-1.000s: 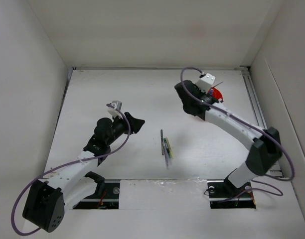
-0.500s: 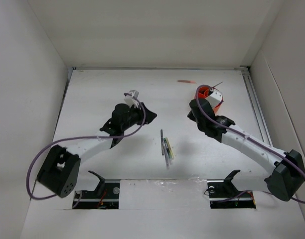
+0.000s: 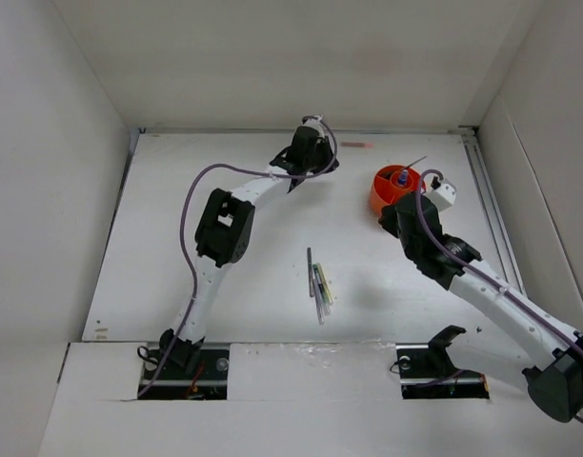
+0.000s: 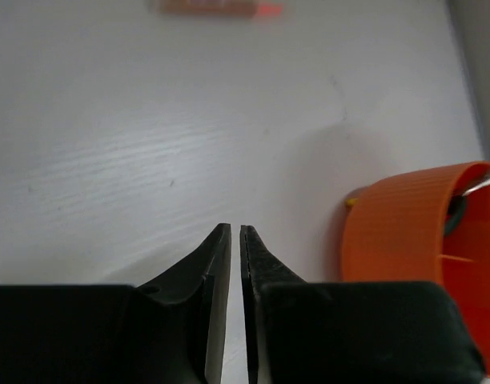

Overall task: Sort the stationery into containers
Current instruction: Pick up the pen from the center of the board.

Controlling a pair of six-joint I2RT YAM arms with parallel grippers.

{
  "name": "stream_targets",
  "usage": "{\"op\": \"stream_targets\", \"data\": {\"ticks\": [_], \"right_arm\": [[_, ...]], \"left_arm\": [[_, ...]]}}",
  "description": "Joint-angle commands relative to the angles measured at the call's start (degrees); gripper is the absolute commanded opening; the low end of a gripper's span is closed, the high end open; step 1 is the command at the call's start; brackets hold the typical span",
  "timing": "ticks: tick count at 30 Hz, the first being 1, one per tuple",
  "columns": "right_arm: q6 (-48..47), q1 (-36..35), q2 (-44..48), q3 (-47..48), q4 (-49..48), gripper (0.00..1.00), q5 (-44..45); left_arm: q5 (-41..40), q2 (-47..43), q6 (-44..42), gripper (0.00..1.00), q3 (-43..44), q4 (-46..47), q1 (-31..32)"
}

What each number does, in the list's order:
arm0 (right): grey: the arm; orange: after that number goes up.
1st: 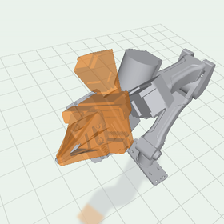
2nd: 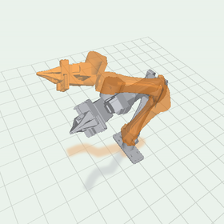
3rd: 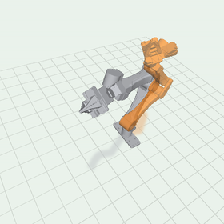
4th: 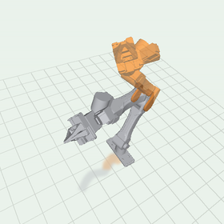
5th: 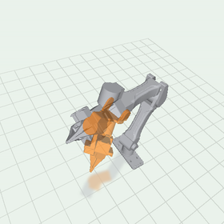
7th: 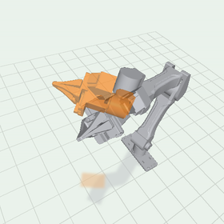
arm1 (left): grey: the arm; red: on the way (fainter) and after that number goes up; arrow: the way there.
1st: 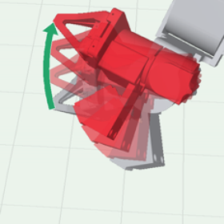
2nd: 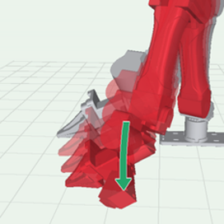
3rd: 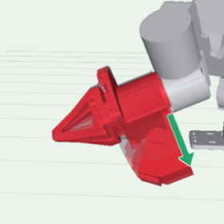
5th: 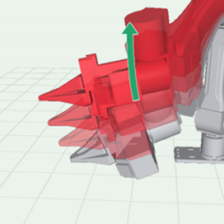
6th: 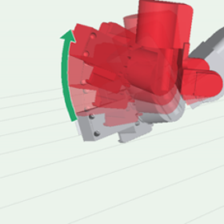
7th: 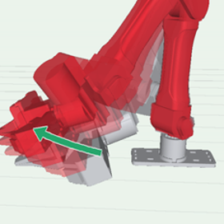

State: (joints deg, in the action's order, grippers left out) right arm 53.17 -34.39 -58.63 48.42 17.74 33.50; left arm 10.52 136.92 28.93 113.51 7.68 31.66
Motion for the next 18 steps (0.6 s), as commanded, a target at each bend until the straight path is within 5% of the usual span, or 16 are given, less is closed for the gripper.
{"op": "stream_targets", "data": {"ticks": [1, 8, 18], "right_arm": [[-0.7, 1.7, 0.9, -2.3, -3.8, 0.00, -4.7], [-0.7, 1.7, -2.4, -2.3, -5.7, 0.00, -5.4], [-1.7, 1.7, -2.3, -3.4, -6.8, 0.00, -6.0]], "left_arm": [[1.8, 0.0, -0.7, 0.07, 3.0, -6.7, -0.8], [-4.3, -11.8, -1.6, 0.05, -13.2, 2.1, 0.3], [-4.8, -34.9, 2.0, 0.12, -47.3, 17.6, 0.3]]}}
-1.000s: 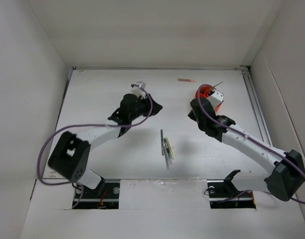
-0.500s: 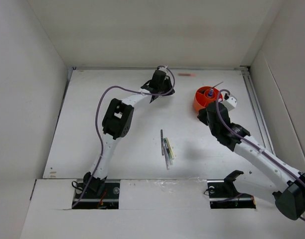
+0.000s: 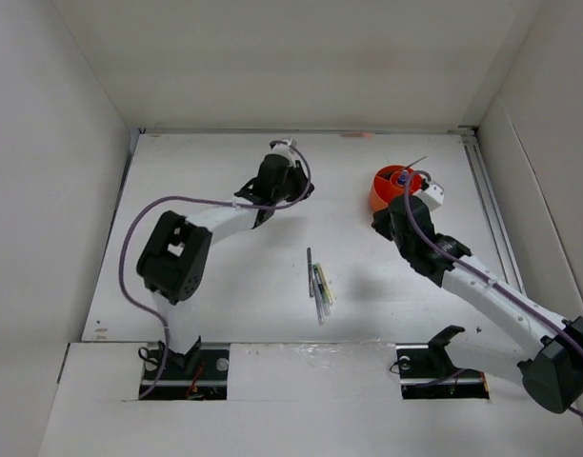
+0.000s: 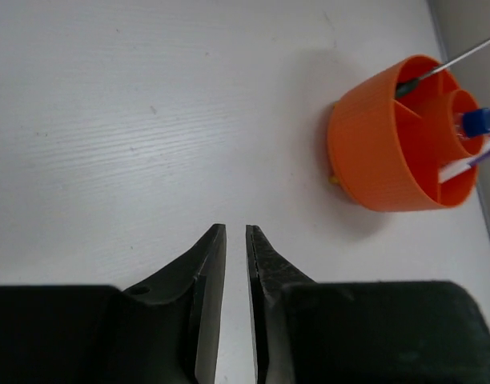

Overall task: Sort the stationery into containers
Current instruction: Pick up the pen from the center of the board.

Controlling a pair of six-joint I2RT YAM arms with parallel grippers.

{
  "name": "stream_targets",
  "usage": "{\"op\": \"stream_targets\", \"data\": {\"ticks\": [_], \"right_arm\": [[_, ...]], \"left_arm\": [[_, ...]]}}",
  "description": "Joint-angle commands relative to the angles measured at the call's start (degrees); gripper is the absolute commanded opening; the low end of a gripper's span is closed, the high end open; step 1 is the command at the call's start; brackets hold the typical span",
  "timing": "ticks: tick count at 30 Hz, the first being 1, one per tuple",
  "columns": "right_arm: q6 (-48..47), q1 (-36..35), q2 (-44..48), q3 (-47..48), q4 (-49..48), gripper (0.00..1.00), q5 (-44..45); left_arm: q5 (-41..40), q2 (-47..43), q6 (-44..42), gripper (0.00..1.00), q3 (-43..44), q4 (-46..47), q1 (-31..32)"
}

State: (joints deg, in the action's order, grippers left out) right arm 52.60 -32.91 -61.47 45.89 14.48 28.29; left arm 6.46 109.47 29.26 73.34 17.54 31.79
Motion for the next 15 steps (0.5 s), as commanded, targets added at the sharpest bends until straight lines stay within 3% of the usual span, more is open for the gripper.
{"op": "stream_targets", "data": {"ticks": [1, 9, 15], "right_arm": [[-1.2, 0.2, 0.6, -0.9, -3.5, 0.00, -0.8], [-1.2, -2.9, -2.8, 0.9, -3.5, 0.00, -0.2], [-1.2, -7.1, -4.4, 2.8, -2.0, 0.00, 1.8]], "left_arm": [[-0.7, -9.7, 2.2, 0.13, -10.0, 9.0, 0.2], [-2.6, -33.9, 3.9, 0.22, -34.9, 14.0, 0.2], [-4.6, -47.2, 3.9, 0.30, -44.5, 14.0, 0.2]]}}
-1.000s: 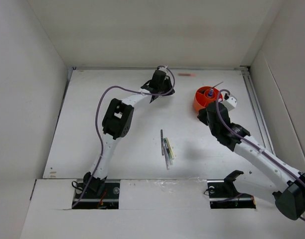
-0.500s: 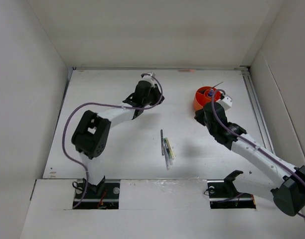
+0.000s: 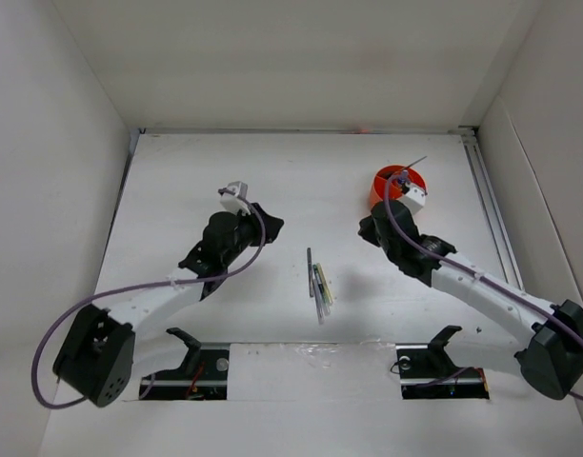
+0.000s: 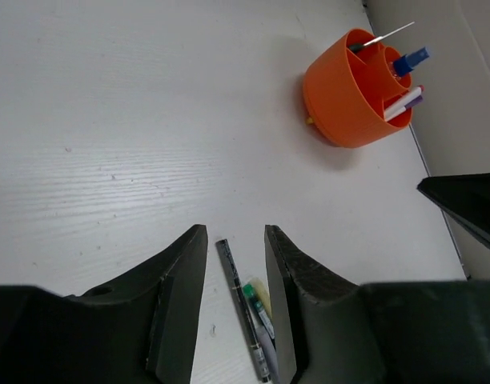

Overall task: Sort the stationery into containers
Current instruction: Pick up the pen from the center of the board.

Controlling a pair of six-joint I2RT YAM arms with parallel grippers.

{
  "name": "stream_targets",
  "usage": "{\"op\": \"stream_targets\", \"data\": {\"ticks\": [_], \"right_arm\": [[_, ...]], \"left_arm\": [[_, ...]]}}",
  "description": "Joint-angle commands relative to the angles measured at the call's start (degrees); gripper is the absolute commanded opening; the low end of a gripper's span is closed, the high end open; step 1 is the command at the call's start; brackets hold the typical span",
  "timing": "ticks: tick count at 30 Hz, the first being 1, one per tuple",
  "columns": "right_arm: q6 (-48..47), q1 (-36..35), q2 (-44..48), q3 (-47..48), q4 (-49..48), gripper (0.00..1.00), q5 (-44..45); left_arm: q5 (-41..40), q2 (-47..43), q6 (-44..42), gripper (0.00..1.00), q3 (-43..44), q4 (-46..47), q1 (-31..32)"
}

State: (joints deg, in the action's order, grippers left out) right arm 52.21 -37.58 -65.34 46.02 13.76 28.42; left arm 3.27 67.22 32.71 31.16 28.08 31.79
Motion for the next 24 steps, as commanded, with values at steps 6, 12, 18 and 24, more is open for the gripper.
{"op": "stream_targets", "data": {"ticks": [6, 12, 18, 24], "right_arm": [[-0.8, -7.2, -4.8, 3.2, 1.5, 0.23, 0.4], [-2.5, -14.3, -12.2, 5.2, 3.5, 0.39, -3.7], [-2.5, -17.1, -20.4, 9.8, 3.9, 0.41, -3.0], [-3.8, -17.7, -27.6, 14.9, 4.2, 0.40, -0.7]], "left_arm": [[-3.2, -13.6, -1.2, 0.39, -7.8, 3.0, 0.2], [-1.2, -14.3, -2.2, 0.39, -7.3, 2.2, -0.3], [1.9, -17.5, -1.6, 0.41, -7.9, 1.6, -0.3], [2.5, -20.0, -1.6, 0.42, -8.4, 1.1, -0.3]]}}
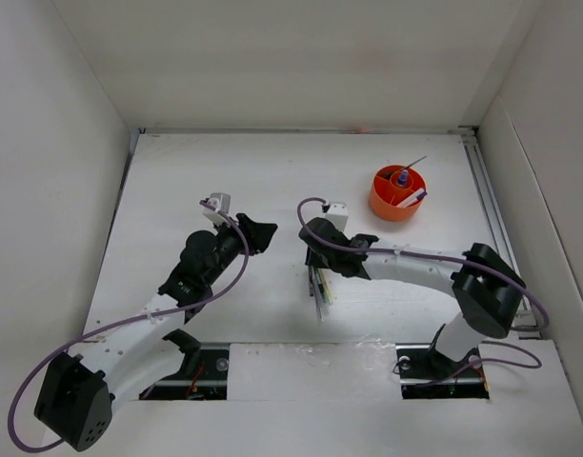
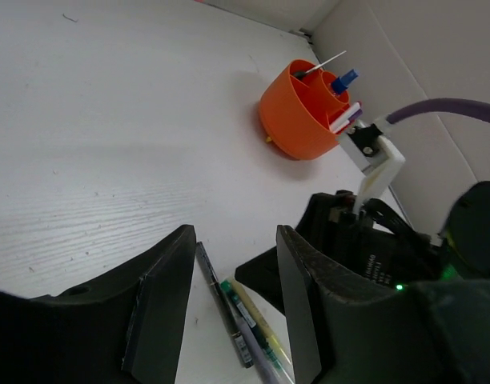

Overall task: Sort the stationery into containers
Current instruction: Pick up the pen from the center of the board.

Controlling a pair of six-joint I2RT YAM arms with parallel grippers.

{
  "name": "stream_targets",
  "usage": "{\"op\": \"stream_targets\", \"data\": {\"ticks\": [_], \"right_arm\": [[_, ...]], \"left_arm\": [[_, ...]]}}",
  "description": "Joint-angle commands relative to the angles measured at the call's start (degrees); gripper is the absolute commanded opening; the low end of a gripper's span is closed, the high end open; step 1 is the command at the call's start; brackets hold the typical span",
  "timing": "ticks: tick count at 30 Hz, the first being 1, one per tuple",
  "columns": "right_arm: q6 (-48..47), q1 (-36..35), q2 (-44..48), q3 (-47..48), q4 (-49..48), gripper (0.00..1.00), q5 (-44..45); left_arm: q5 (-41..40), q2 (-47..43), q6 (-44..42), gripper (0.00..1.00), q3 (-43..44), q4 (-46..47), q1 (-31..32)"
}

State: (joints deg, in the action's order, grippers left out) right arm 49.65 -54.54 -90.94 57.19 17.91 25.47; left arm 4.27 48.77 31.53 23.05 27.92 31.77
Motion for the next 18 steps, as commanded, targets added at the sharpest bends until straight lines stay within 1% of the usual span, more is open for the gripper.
{"op": "stream_targets", "data": {"ticks": [1, 4, 6, 9, 14, 18], "right_arm": [[-1.7, -0.7, -5.0, 6.2, 1.1, 0.40, 2.9], [-1.7, -0.7, -9.4, 9.9, 4.6, 0.37, 4.8], [-1.2, -0.7, -12.5, 12.0, 5.5, 0.33, 5.9], [-0.6, -0.7, -14.5, 13.0, 6.7, 0.32, 7.8], [0.5, -0.7, -16.6, 13.6, 7.2, 0.29, 8.4], [-0.1, -0.7, -17.8, 13.6, 6.2, 0.22, 7.0]], "left_arm": [[1.5, -2.2, -0.4, 0.42, -0.3, 1.3, -0.3], [1.5, -2.2, -0.4, 0.43, -0.3, 0.6, -0.3], [2.0, -2.8, -0.4, 0.43, -0.3, 0.6, -0.3], [2.1, -3.3, -0.4, 0.43, -0.3, 0.6, -0.8], [2.1, -3.3, -0.4, 0.43, -0.3, 0.7, -0.8], [2.7, -3.3, -0.4, 0.43, -0.3, 0.7, -0.8]]}}
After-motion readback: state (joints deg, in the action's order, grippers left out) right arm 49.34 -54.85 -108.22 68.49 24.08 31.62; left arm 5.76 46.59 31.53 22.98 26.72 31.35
